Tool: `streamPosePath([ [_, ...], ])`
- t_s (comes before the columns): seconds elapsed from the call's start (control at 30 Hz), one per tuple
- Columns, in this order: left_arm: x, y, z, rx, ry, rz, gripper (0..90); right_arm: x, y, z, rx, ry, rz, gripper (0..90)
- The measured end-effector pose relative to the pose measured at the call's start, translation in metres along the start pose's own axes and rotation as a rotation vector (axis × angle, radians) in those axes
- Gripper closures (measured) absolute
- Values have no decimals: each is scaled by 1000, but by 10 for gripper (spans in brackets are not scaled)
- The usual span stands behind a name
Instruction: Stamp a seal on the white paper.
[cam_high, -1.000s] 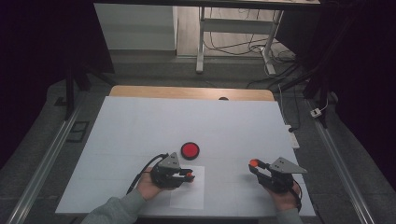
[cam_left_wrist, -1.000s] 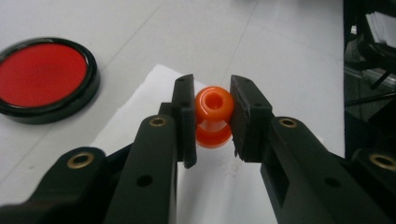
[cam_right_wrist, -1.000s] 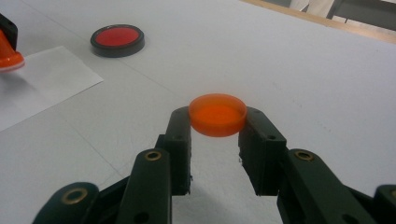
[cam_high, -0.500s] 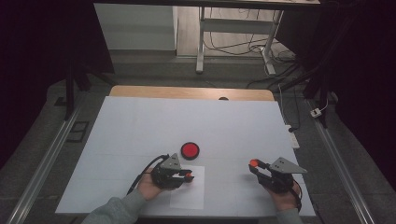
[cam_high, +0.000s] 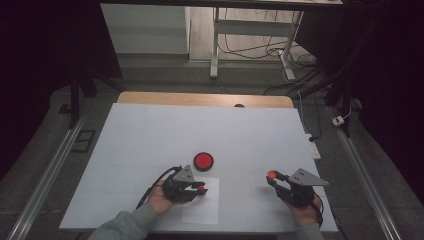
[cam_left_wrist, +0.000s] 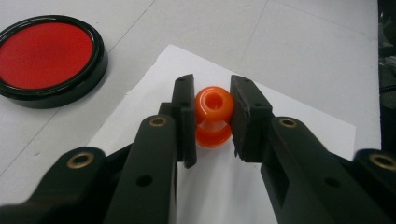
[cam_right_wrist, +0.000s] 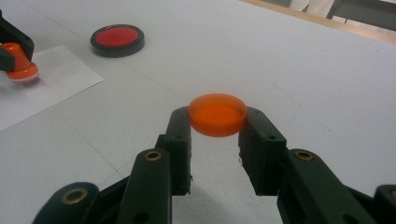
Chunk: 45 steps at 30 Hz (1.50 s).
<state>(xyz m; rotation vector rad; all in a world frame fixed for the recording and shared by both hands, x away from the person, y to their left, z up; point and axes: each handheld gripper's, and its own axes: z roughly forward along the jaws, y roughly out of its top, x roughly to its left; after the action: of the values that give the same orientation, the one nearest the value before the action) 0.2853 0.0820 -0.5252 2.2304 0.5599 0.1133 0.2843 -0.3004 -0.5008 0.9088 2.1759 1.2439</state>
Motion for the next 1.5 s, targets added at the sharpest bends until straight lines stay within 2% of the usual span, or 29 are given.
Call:
streamPosePath([
  [0.3,-2,-2,4,23,6,20,725,0,0,0,1,1,0,645],
  [0.47,-4,-5,5,8,15,23,725,0,0,0,1,1,0,646],
  [0.73,-10,-6,5,19,54,95,728,1,0,2,-3,6,3,645],
  [1.23,-13,-13,6,-23,80,102,730,2,1,2,3,7,-3,646],
  [1.5,-13,-14,6,-34,74,83,730,2,0,2,4,9,-1,645],
])
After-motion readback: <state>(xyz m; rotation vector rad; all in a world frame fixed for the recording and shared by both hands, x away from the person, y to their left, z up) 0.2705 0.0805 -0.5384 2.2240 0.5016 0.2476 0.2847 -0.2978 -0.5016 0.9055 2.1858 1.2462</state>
